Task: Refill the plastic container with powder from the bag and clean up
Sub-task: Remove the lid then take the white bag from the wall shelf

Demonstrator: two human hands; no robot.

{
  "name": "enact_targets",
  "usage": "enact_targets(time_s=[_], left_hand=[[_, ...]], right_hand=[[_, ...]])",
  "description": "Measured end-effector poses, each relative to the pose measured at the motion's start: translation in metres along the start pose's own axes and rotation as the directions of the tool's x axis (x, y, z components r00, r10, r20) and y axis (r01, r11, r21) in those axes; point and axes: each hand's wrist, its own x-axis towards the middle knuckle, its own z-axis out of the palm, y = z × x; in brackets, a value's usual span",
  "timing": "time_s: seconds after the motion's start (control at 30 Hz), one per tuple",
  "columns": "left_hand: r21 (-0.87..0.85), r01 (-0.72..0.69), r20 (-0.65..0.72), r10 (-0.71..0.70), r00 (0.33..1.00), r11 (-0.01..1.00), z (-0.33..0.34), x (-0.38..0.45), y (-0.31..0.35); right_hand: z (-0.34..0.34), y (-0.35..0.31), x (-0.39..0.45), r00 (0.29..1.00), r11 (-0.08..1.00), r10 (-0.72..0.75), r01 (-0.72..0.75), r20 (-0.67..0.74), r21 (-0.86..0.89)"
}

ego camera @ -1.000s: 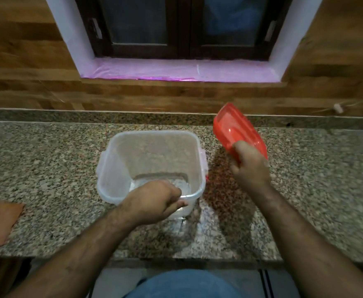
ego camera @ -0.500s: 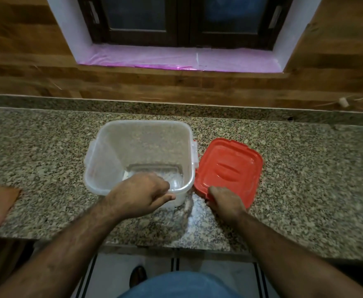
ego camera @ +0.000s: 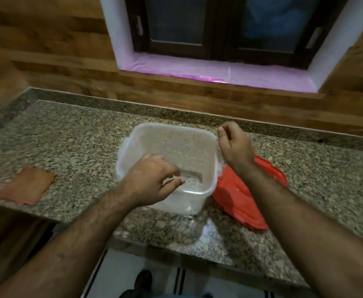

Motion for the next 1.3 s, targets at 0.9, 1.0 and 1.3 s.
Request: enact_targets(time_s=[0.9, 1.0, 1.3], left_hand=[[-0.098, 0.682, -0.787, -0.476, 0.393, 0.725, -0.520, -0.208, -0.428], [-0.082, 0.721, -0.791, -0.485, 0.373, 0.688, -0.556, -0.200, -0.471], [-0.328, 0.695, -0.813, -0.566, 0.138, 0.640, -0.642, -0.158, -0.577]], right_hand=[[0.318, -0.704, 0.258, 0.746, 0.671, -0.615, 0.665, 0.254, -0.329], [0.342, -0.751, 0.293, 0.717, 0.617, -0.663, 0.686, 0.215, -0.387], [0.414, -0.900, 0.400, 0.660, 0.606, -0.747, 0.726, 0.080, -0.326]])
